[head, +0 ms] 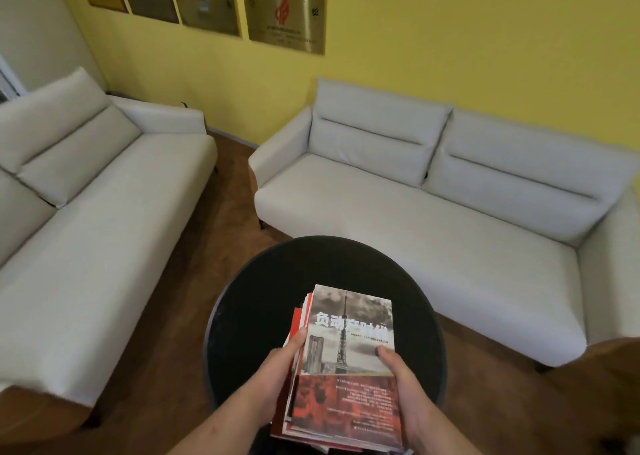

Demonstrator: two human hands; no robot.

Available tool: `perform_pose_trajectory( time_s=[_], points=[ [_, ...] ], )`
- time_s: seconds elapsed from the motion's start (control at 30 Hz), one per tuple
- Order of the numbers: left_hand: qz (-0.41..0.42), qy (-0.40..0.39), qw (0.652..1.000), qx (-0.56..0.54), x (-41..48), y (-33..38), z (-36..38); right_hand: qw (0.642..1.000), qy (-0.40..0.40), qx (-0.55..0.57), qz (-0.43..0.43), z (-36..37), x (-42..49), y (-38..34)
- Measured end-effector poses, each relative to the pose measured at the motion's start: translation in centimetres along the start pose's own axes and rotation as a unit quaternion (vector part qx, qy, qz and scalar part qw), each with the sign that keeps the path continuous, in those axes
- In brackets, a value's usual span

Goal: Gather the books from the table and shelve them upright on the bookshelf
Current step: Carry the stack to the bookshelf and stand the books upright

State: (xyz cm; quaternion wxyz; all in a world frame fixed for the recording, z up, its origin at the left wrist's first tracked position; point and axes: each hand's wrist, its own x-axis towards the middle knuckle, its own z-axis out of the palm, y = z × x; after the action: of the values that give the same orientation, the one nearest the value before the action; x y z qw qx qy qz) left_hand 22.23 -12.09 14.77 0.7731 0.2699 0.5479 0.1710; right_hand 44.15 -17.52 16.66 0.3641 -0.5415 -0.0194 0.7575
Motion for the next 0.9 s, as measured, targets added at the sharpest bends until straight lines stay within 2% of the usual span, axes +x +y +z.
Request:
perform_pose_trajectory(
  time_s=[0.1, 0.17, 0.23, 0.33, 0.5, 0.63, 0.7, 0.77, 0.83, 0.9],
  points=[
    [-0.005, 0.037, 0.998, -0.045, -0.4, -0.1, -0.3, 1.000, -0.010, -0.021, -0.006, 0.7, -0.2, -0.5],
    [0.017, 0.054, 0.998, -0.032, -1.8, 0.1, -0.2, 0.999, -0.024, -0.040, -0.019, 1.2, -0.3, -1.0],
    [0.027, 0.050, 0.998, -0.040, -3.0, -0.2, -0.5, 0.996, -0.046, -0.071, -0.033, 2.2, -0.7, -1.7],
    [0.064, 0.043, 0.991, -0.112, -5.3, -0.3, -1.8, 0.987, -0.075, -0.133, -0.044, 4.8, -1.0, -2.4],
    [0.141, 0.091, 0.964, -0.204, -10.8, -0.7, -5.3, 0.960, -0.147, -0.235, -0.045, 12.4, -0.9, -1.5],
    [0.174, 0.125, 0.940, -0.267, -15.8, -2.4, -10.5, 0.939, -0.186, -0.288, -0.016, 20.0, -0.6, 1.9],
    [0.203, 0.163, 0.919, -0.295, -17.6, -3.4, -14.3, 0.926, -0.198, -0.320, 0.001, 23.9, -0.3, 4.4],
    [0.269, 0.226, 0.879, -0.322, -19.1, -4.3, -18.9, 0.913, -0.215, -0.346, 0.016, 27.9, 0.1, 7.3],
    [0.319, 0.196, 0.835, -0.403, -21.7, -5.6, -22.3, 0.903, -0.235, -0.359, 0.030, 31.8, 0.4, 10.4],
    [0.339, 0.167, 0.819, -0.432, -25.9, -7.5, -24.1, 0.892, -0.259, -0.368, 0.047, 35.9, 0.7, 13.9]
  ],
)
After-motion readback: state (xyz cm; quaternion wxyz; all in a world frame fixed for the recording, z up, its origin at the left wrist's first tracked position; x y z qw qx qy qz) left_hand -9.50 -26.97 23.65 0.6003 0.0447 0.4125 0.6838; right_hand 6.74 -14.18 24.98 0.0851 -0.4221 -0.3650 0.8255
